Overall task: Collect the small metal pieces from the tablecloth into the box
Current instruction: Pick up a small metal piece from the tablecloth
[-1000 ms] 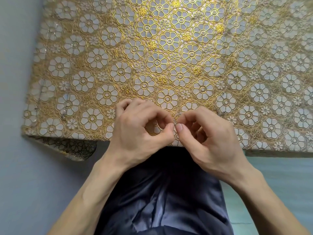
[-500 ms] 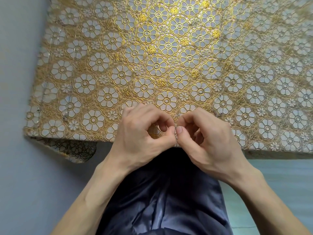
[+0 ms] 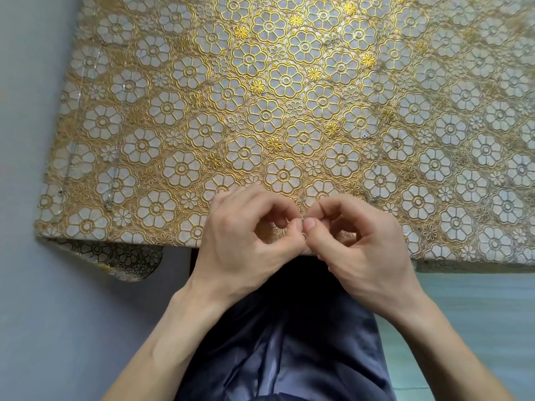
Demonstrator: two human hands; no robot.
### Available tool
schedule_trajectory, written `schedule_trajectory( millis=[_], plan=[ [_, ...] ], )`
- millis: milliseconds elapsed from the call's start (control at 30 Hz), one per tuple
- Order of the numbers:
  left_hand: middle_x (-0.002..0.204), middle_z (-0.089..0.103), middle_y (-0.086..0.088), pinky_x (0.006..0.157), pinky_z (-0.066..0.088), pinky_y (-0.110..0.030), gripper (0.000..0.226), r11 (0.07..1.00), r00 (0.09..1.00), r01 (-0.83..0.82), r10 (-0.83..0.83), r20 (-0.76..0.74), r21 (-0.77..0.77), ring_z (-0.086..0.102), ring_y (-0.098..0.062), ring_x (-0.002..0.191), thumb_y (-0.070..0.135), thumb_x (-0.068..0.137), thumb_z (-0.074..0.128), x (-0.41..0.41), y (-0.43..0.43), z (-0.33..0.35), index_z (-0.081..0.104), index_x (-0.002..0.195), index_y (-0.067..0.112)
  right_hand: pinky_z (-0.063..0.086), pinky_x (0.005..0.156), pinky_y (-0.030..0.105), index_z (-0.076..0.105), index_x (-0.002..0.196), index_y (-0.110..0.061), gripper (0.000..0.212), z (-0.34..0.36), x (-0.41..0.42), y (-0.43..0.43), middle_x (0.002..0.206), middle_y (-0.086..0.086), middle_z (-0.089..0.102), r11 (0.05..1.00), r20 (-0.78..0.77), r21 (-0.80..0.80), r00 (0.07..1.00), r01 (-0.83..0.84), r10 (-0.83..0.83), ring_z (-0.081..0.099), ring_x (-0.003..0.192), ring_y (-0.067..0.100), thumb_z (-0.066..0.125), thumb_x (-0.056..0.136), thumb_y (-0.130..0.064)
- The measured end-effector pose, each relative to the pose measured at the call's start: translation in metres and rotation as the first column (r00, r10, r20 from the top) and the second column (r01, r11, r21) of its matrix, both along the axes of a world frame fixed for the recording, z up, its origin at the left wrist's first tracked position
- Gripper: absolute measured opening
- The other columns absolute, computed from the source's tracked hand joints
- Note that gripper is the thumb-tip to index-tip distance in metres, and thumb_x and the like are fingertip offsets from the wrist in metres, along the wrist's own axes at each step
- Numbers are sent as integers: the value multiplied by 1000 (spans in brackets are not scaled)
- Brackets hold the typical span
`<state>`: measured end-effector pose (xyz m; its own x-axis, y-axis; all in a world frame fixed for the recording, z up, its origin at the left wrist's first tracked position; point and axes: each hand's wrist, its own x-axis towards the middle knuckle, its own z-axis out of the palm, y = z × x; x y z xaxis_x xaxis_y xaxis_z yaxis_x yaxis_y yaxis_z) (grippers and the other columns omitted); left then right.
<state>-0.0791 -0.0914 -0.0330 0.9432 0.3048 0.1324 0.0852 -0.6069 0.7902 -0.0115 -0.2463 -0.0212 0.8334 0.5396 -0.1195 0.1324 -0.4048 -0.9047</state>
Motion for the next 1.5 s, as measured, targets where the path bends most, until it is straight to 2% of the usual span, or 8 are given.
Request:
schedule_trajectory(
  millis=[67,167,300,667,767,900,1100,1500],
  plan=[
    [72,62,11,74,47,-38,9,999,1000,14,-15,-15,-36,57,-7,69,32,79,67,1,2,2,69,77,24,42,52,18,67,81,-21,5,1,0,1,68,-10,59,1000,20,-10,1000,17,-17,56,58,13,70,85,-22],
    [74,62,11,72,49,-39,8,999,1000,11,-10,6,-39,57,-6,67,31,80,68,1,3,3,69,78,23,46,45,30,66,81,-23,8,4,0,3,63,-2,60,998,-174,32,983,57,-50,57,50,16,71,86,-27],
    [76,61,10,71,50,-43,6,999,998,5,-8,56,51,57,-9,66,25,81,70,-1,3,-2,70,79,20,41,40,20,66,77,-17,17,7,0,5,52,1,55,992,-346,57,934,113,-87,52,39,10,70,90,-8],
    [78,63,8,67,52,-43,8,999,998,-22,24,62,-35,60,-9,69,26,83,68,-1,4,3,71,82,19,41,39,17,66,75,-19,17,13,-2,6,53,-1,56,978,-348,82,925,194,-154,52,39,7,70,88,-9],
    [80,65,6,68,51,-46,8,1000,998,24,-22,66,-18,63,-11,72,26,85,69,-4,6,3,73,85,19,45,40,21,66,76,-22,15,9,-3,4,55,2,57,983,-261,75,955,166,-141,56,42,11,73,88,-17],
    [82,65,9,69,51,-46,7,999,997,49,-49,63,-2,64,-11,74,25,85,72,-6,6,3,75,88,20,53,49,44,64,82,-28,6,-1,-4,1,63,-8,59,997,-23,19,997,76,-75,61,54,19,67,84,-33],
    [82,67,10,70,52,-46,7,997,996,61,-64,60,38,63,-8,74,25,84,72,-6,6,3,76,86,20,40,55,8,68,82,-13,4,-3,-3,-1,71,-5,60,999,260,-53,966,6,8,57,61,10,71,84,-14],
    [77,64,12,79,48,-43,6,994,996,84,-84,-4,76,61,-6,75,33,83,71,-6,7,1,73,83,27,40,58,9,67,84,-12,4,-11,-3,-5,74,-5,58,995,355,-96,932,-39,71,53,63,9,70,85,-15]
  ],
)
